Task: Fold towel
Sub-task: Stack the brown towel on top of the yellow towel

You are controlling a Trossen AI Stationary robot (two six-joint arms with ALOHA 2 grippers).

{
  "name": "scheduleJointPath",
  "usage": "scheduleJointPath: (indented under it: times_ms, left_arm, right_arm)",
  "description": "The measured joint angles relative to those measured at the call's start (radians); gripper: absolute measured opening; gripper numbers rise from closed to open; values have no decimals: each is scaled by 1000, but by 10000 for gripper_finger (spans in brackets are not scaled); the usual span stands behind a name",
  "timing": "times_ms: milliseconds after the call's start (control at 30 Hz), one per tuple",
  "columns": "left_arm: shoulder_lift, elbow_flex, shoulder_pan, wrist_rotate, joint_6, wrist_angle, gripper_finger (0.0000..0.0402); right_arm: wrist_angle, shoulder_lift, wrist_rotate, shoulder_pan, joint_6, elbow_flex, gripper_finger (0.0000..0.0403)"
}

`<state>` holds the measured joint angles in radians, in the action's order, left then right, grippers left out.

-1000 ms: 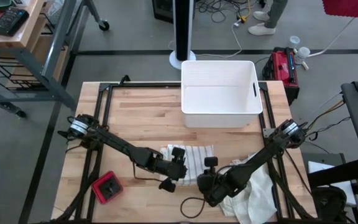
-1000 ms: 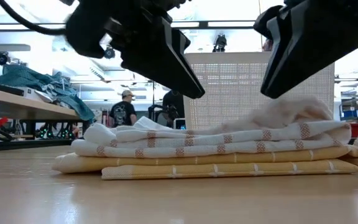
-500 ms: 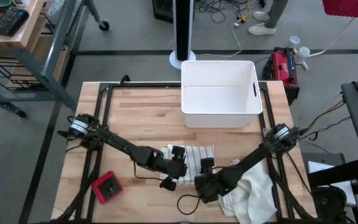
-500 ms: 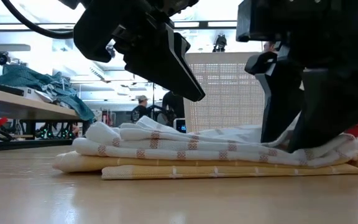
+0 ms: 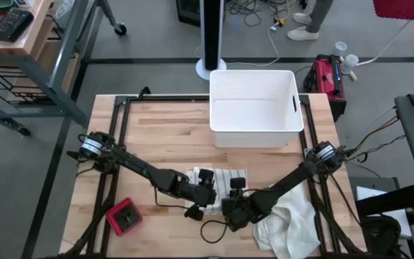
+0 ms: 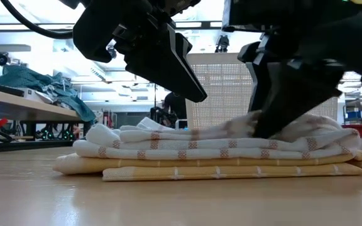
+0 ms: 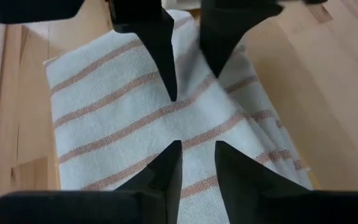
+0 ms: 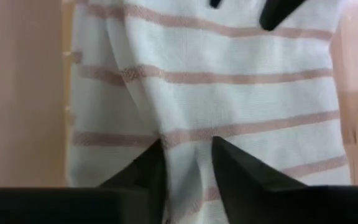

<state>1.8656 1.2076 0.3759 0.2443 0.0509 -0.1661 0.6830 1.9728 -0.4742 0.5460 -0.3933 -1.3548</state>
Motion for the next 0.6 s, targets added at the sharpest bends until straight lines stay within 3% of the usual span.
scheduleJointPath:
  times_ms: [167,400,600]
  left_arm:
    - [-8,0,0,0,-9,-43,87]
    - [-91,9,3,-1,-128,-347,91]
    - [-190,9,5,0,-197,-494,120]
  right_arm:
    - [2,-12,-49,-5,-41,0,17]
    - [45,-73,-3,-29,-169,-43,4]
    - [40,-78,13,-63,-115,-140,2]
